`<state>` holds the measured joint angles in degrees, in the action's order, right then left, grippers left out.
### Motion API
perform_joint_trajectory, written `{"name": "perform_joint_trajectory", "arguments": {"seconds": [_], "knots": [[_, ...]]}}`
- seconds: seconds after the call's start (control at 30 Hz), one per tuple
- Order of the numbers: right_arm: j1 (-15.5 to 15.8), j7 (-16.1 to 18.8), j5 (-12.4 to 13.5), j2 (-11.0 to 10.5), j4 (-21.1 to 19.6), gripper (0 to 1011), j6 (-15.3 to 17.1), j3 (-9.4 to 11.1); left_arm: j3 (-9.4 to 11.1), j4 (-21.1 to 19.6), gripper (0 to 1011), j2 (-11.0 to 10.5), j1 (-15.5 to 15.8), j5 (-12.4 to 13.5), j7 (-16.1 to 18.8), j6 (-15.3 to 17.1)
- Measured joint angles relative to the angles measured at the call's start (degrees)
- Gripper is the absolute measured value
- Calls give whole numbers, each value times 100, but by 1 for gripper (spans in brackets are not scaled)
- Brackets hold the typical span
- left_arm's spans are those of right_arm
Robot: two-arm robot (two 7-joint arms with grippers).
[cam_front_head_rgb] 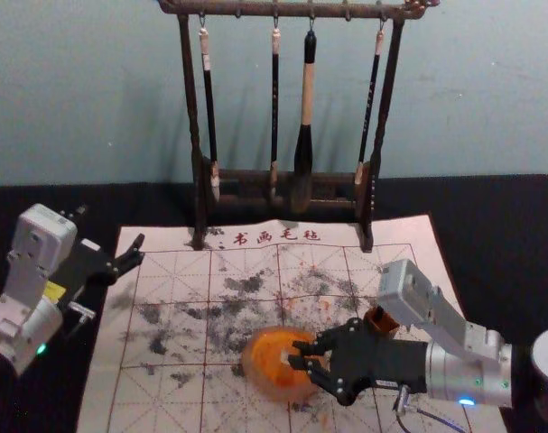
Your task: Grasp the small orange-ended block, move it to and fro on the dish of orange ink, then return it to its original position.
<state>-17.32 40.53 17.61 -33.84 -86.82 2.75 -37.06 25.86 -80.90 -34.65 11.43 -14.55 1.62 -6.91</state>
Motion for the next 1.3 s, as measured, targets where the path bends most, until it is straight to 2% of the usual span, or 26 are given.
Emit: {"name": "perform_joint_trajectory", "arguments": {"seconds": [0.37, 0.73, 0.97, 1.3], "knots": [[-241, -121, -163, 230, 261, 80, 46, -39, 0, 0, 1001, 0, 0, 0, 0, 0], [-348, -207, -238, 294, 411, 80, 101, 9, 0, 0, 1001, 0, 0, 0, 0, 0], [-318, -209, -200, 245, 435, 81, 117, 108, 0, 0, 1001, 0, 0, 0, 0, 0], [-116, -117, -13, -14, 169, 80, 131, 245, 0, 0, 1001, 0, 0, 0, 0, 0]]}}
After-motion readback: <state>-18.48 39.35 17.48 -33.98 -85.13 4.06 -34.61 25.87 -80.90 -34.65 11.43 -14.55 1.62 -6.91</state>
